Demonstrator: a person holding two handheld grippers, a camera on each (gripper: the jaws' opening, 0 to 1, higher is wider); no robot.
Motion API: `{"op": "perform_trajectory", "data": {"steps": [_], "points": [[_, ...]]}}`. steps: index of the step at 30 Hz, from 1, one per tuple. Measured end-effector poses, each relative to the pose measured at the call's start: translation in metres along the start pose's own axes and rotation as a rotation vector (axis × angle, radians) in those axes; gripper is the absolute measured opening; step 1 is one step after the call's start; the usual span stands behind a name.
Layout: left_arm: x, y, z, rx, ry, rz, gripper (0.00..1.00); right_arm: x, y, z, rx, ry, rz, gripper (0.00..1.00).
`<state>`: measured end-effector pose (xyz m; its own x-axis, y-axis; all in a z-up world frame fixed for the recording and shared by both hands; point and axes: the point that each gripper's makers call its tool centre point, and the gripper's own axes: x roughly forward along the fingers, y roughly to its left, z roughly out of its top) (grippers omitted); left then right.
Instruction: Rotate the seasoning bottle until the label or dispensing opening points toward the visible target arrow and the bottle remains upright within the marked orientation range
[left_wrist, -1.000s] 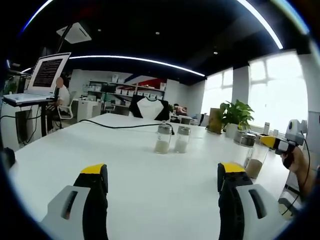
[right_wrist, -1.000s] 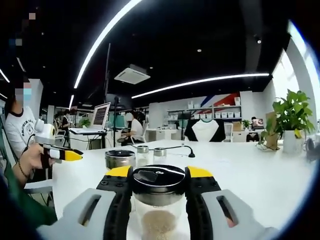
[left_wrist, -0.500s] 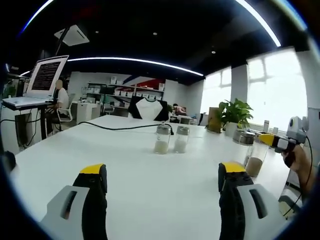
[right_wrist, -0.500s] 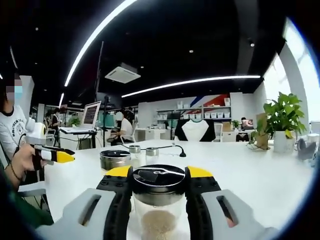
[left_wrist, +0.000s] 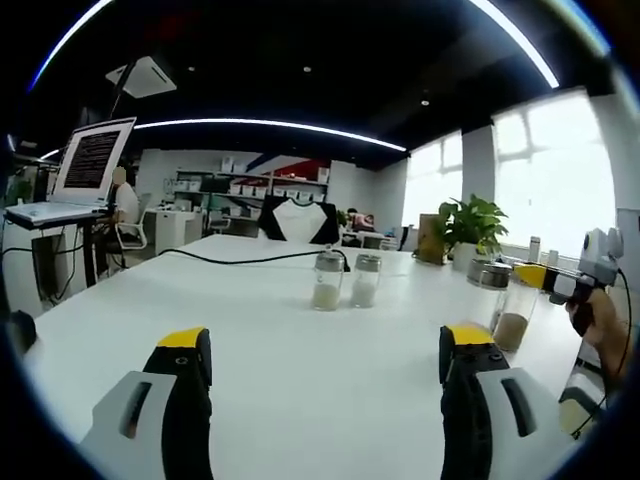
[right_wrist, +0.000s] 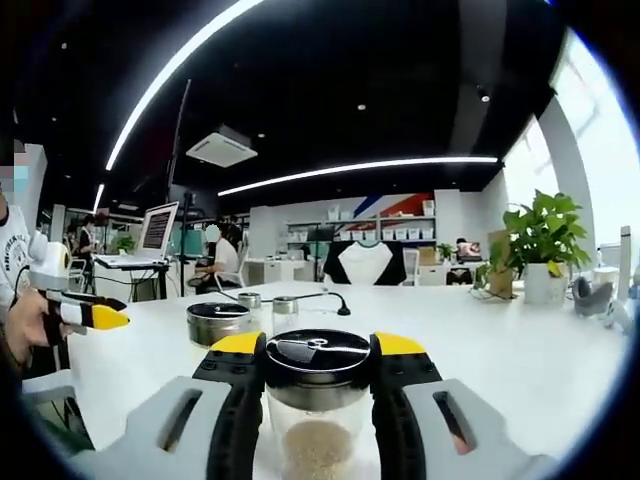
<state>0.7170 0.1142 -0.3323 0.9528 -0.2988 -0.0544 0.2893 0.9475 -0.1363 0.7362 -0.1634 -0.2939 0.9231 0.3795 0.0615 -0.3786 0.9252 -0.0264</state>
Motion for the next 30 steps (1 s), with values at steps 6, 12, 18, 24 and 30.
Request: {"op": "perform_trajectory", "data": {"steps": [6,12,18,24,30], "points": [[-0.001,0.003,0.002,-0.004,-0.007,0.012,1.0,0.003,0.0,-0.001,-0.005,-0.005,-0.063,0.4],[-0.001,0.004,0.0,-0.012,-0.004,0.014,1.0,0.001,0.0,-0.001,-0.005,-0.018,-0.111,0.4],[-0.002,0.005,0.001,-0.012,-0.008,0.022,1.0,-0.001,0.001,-0.001,-0.007,-0.012,-0.12,0.4],[-0.001,0.005,-0.001,-0.019,-0.003,0.021,1.0,-0.002,0.001,-0.003,0.056,-0.003,-0.113,0.41],[-0.001,0.009,0.0,-0.024,-0.007,0.03,1.0,-0.013,-0.009,0.015,0.104,-0.033,-0.109,0.58]]}}
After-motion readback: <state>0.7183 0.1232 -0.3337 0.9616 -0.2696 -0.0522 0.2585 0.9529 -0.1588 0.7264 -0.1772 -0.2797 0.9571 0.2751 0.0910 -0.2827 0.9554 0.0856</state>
